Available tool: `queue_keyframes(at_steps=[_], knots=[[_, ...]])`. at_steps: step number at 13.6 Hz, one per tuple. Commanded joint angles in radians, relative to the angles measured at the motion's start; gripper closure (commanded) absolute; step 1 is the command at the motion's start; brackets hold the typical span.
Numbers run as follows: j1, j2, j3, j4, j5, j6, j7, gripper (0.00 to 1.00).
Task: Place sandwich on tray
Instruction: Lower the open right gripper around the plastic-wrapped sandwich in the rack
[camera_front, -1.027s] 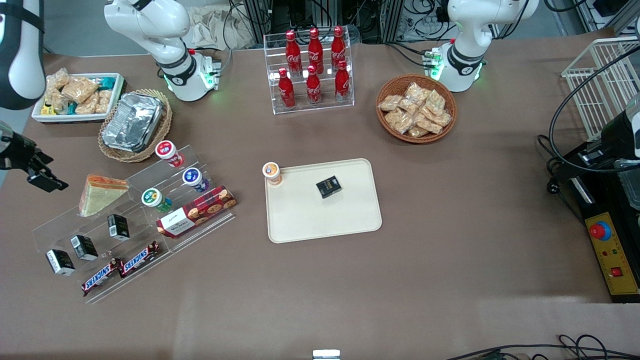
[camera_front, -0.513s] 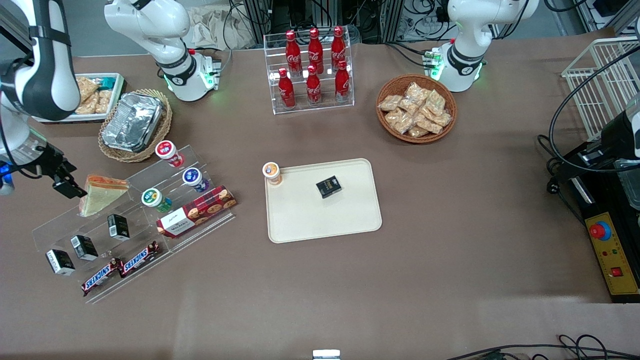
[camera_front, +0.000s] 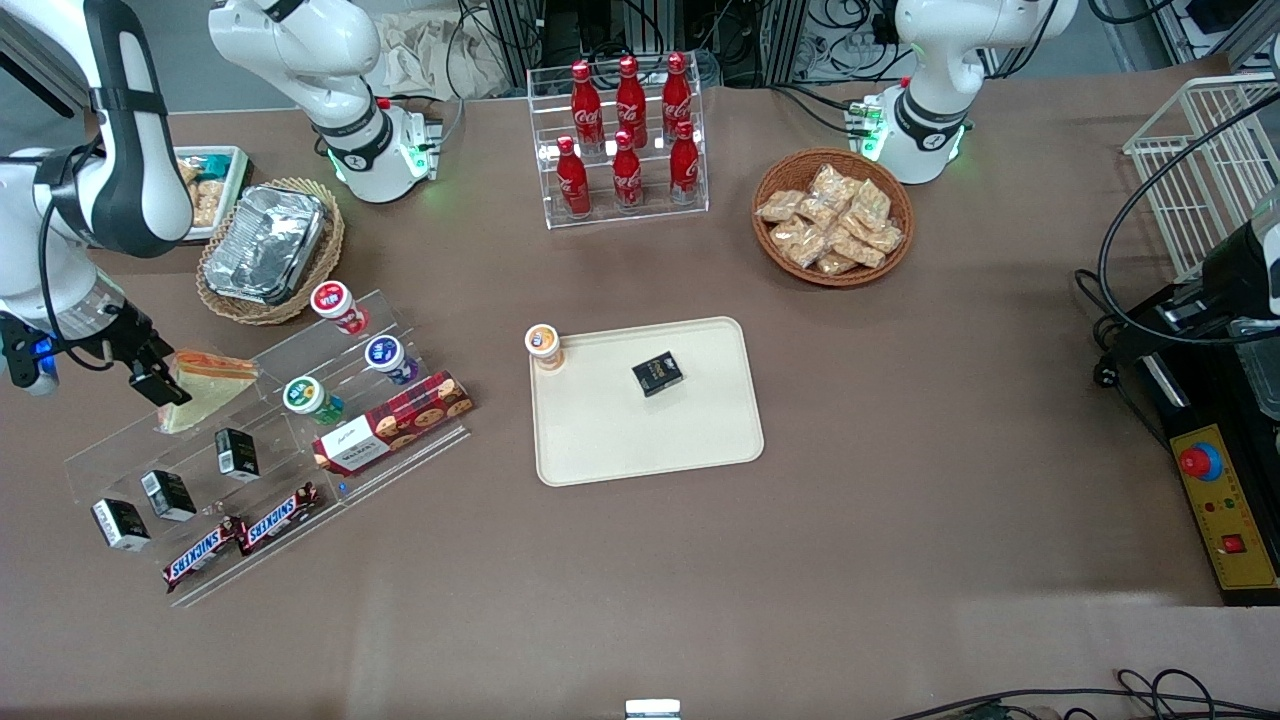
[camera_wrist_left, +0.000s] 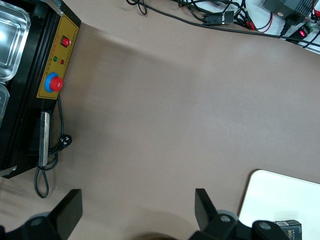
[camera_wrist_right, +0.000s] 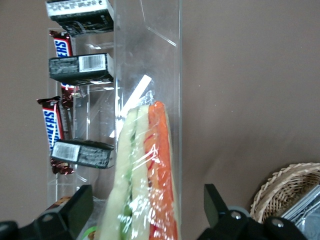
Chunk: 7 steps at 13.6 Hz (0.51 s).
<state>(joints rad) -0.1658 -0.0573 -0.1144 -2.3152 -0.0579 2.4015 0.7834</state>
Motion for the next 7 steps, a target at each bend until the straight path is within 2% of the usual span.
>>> queue_keyframes(at_steps=[1, 4, 5, 7], knots=[[-0.006, 0.028, 0.002, -0.006, 0.032, 0.041, 0.011, 0.02], [-0.004, 0.050, 0.004, -0.006, 0.041, 0.056, 0.011, 0.05], [-0.004, 0.054, 0.004, -0.006, 0.046, 0.059, 0.011, 0.11], [-0.003, 0.060, 0.004, -0.006, 0.050, 0.068, 0.007, 0.32]])
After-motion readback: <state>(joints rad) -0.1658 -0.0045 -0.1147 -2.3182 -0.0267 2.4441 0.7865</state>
